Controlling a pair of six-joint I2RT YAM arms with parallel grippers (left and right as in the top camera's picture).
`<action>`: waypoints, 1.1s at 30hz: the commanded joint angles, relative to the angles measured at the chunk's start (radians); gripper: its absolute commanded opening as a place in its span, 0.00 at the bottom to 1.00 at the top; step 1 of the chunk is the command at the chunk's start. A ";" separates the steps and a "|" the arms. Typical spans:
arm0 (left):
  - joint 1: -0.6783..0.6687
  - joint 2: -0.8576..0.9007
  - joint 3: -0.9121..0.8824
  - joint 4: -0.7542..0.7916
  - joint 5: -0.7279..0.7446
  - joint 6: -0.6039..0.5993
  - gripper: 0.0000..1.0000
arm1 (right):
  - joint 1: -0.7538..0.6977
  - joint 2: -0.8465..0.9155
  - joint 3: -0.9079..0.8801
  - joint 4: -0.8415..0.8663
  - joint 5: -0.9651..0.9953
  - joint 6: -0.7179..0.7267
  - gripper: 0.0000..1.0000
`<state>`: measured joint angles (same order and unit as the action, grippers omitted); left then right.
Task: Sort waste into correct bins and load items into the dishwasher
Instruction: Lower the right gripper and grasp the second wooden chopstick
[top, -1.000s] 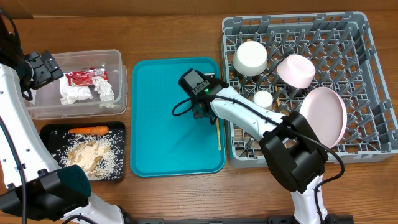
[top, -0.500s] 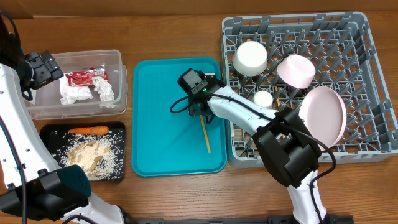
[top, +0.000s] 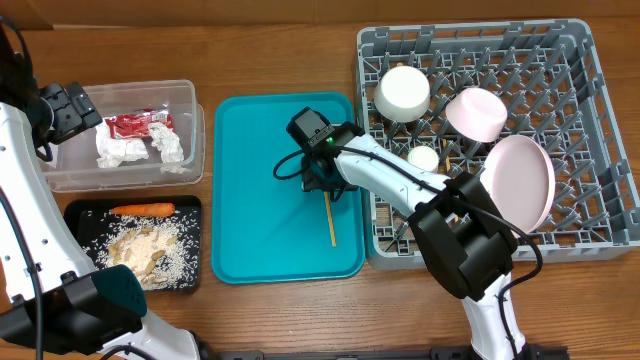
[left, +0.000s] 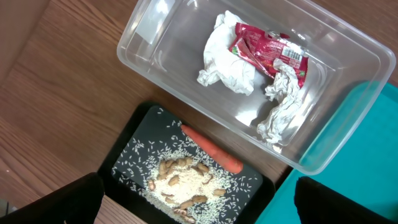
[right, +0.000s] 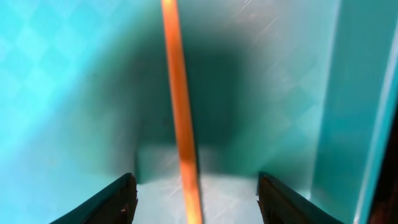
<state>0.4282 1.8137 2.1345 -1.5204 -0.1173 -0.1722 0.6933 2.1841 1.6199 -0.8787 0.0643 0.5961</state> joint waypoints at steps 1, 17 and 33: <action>0.001 -0.016 0.021 0.000 -0.013 0.015 1.00 | 0.002 0.049 -0.008 -0.023 -0.119 0.003 0.70; 0.001 -0.016 0.021 0.000 -0.013 0.015 1.00 | 0.002 0.049 -0.008 -0.063 -0.197 0.024 0.59; 0.001 -0.016 0.021 0.000 -0.013 0.015 1.00 | 0.014 0.051 -0.010 -0.074 -0.117 0.071 0.31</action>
<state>0.4282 1.8137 2.1345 -1.5204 -0.1173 -0.1722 0.7010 2.1864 1.6341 -0.9550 -0.0696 0.6579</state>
